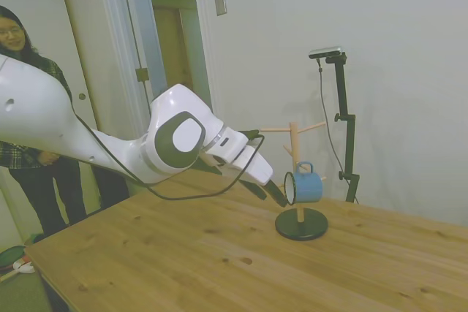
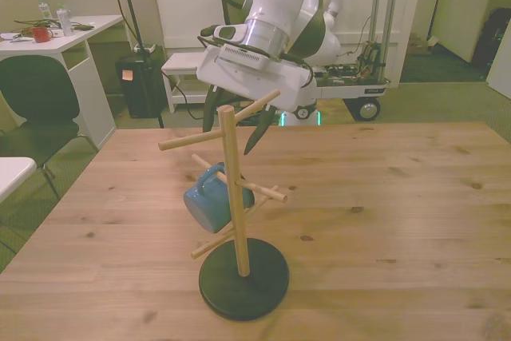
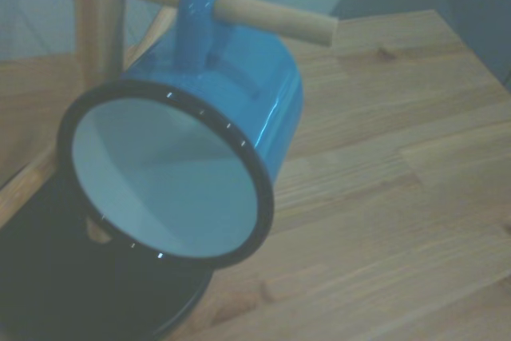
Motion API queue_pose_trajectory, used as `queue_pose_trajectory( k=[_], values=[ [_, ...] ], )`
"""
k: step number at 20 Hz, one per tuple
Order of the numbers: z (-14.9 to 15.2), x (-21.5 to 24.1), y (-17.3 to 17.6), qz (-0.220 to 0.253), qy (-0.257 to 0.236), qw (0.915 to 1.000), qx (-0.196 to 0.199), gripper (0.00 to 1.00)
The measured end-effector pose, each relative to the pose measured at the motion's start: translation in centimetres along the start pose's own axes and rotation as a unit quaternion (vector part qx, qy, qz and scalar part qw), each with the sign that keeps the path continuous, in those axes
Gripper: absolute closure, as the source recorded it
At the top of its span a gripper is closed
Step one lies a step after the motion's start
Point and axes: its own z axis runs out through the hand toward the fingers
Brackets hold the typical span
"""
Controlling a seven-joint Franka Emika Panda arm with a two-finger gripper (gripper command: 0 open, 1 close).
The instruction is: Unload the mug
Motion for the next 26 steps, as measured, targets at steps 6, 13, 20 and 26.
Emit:
queue_pose_trajectory(
  k=[6, 13, 20, 26],
  values=[
    [2.4, 1.1, -1.6, 0.018, 0.030, 0.9993, 0.016, 0.00],
    [4.3, 1.3, -2.7, 0.032, 0.056, 0.9973, 0.033, 0.00],
    [5.4, 2.1, -2.5, 0.041, 0.086, 0.9950, 0.031, 0.00],
    [7.1, 2.5, -2.7, 0.046, 0.091, 0.9942, 0.033, 0.00]
  ],
)
